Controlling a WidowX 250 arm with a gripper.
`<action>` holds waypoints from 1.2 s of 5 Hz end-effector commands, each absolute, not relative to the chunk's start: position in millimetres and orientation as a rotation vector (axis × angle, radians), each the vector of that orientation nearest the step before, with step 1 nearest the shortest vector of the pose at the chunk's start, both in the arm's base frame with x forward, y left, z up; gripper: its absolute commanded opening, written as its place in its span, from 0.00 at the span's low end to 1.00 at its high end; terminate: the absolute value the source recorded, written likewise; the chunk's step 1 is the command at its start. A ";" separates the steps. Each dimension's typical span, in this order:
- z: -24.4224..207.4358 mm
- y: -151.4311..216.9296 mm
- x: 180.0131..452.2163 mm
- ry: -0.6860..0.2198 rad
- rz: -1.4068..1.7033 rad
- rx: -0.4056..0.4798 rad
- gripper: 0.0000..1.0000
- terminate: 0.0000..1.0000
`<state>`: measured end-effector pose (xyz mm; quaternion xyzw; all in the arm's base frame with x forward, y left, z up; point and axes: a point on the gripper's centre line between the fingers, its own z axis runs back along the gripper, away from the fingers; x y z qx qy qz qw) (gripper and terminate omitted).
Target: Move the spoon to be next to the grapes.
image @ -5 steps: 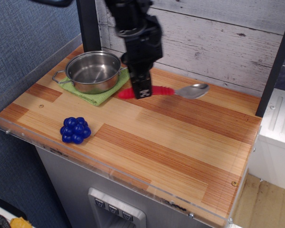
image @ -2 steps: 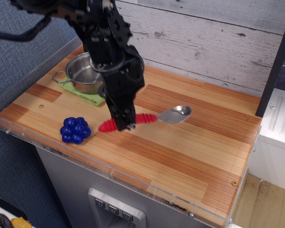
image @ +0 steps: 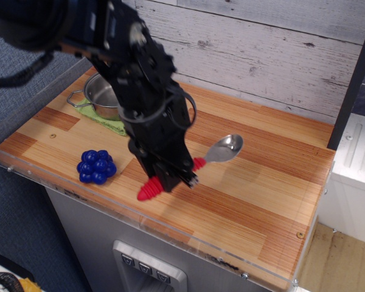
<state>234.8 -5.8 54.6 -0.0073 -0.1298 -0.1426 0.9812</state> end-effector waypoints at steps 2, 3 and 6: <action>38.9 -31.1 252.8 -0.418 0.195 0.010 0.00 0.00; 44.8 -27.7 254.1 -0.422 0.218 0.038 0.00 0.00; 32.4 -22.4 254.4 -0.378 0.232 0.074 1.00 0.00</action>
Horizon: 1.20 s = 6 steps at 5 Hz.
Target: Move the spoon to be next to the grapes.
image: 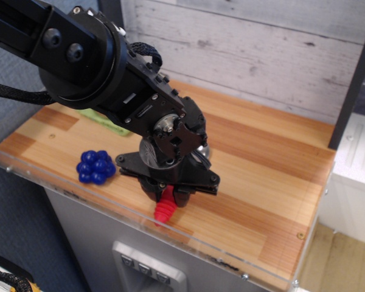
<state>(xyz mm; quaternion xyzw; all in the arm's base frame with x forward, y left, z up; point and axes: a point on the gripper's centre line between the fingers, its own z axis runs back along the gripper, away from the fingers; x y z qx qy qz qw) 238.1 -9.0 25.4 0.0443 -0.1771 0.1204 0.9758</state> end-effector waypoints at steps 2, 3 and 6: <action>42.5 -19.5 254.1 -0.389 0.209 0.067 1.00 0.00; 55.8 -16.1 252.6 -0.420 0.207 0.086 1.00 0.00; 98.2 -34.3 267.1 -0.358 0.048 0.036 1.00 0.00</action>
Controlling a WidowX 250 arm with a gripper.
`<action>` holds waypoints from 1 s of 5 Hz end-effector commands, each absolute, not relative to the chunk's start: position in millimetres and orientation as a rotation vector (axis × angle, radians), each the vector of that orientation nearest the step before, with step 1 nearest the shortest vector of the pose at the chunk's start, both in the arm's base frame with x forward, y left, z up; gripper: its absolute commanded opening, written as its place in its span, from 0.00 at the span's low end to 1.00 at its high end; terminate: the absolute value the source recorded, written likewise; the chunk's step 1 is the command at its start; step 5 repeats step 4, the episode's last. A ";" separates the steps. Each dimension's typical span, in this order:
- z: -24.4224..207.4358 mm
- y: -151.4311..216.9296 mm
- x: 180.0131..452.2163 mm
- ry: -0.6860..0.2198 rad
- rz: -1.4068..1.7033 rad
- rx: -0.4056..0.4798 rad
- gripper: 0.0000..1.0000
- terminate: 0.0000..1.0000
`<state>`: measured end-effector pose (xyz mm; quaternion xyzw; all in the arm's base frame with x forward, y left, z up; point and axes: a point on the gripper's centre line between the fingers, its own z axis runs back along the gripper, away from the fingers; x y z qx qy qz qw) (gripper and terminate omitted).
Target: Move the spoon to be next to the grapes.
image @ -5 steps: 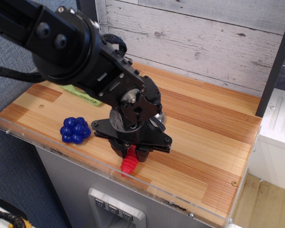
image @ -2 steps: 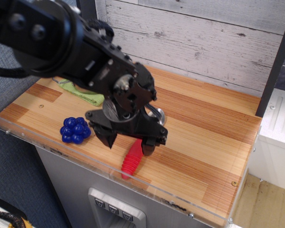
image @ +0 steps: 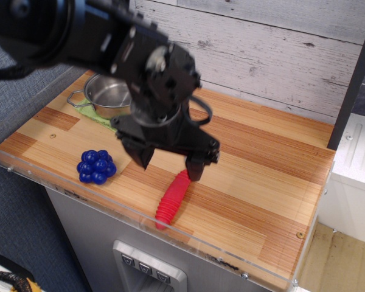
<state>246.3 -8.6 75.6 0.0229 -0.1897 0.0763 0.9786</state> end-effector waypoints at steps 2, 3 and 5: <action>116.1 -75.4 277.1 -0.331 -0.107 -0.018 1.00 0.00; 121.2 -97.0 281.1 -0.331 -0.173 -0.038 1.00 0.00; 123.8 -105.1 280.6 -0.353 -0.202 -0.027 1.00 1.00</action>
